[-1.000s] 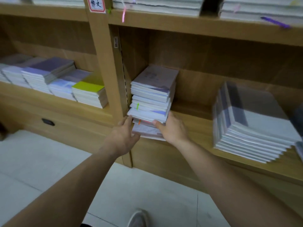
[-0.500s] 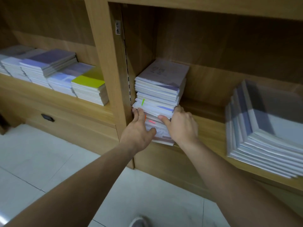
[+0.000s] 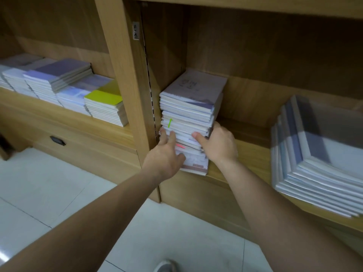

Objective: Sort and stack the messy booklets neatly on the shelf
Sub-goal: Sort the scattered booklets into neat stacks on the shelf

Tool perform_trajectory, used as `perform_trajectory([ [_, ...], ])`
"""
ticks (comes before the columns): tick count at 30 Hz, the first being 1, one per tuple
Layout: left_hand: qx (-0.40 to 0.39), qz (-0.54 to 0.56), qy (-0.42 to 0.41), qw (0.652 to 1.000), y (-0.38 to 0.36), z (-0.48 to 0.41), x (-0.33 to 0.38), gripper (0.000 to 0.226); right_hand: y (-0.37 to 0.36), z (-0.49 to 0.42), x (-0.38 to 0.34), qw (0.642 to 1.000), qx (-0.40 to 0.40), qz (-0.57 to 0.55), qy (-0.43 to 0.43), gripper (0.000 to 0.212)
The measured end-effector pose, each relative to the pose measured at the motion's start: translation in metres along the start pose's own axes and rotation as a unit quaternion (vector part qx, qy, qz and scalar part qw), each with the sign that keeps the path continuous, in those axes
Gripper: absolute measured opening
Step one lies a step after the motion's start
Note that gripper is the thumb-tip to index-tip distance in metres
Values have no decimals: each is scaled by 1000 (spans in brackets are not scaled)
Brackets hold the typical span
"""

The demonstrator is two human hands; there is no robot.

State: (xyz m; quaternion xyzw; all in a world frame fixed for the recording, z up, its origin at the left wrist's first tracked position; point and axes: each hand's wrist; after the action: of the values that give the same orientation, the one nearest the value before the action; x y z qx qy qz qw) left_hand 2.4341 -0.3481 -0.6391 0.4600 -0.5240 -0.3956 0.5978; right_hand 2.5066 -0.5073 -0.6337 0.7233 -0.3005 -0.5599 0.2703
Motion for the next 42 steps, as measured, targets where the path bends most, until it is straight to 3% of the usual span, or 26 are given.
perform_trajectory([
  [2,-4,-12,-37,999,-8,12,-14,78,3,15,8,999,-42,-23,-9,71],
  [5,-1,-48,-67,997,-16,25,-26,66,0,47,29,992,-119,37,30,81],
  [8,32,-53,-77,995,-19,29,-35,54,-6,60,41,988,-121,71,70,101],
  [10,61,-16,-72,995,-17,27,-44,47,-7,60,42,989,-111,69,68,103],
  [13,85,17,-68,994,-17,19,-53,40,-7,62,42,990,-101,63,72,100],
  [21,167,-39,-90,981,-22,10,-41,14,-11,63,37,994,-51,72,70,87],
  [34,223,8,-54,973,-30,-21,-31,20,-27,41,31,999,15,42,-2,61],
  [38,231,11,-3,973,-33,-28,-24,13,-30,36,27,998,29,39,-25,61],
  [42,233,54,65,969,-32,-31,-11,23,-33,31,21,997,44,47,-32,63],
])
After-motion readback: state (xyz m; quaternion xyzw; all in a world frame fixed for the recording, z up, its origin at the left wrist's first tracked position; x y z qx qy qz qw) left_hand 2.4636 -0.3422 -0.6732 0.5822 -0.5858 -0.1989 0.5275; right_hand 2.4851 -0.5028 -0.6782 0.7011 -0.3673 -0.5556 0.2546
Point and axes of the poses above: each hand's wrist, its own z-axis away from the middle knuckle, its own y-axis out of the back of the hand, x = y × z, and after that the axes turned 10 degrees about -z, right-handed
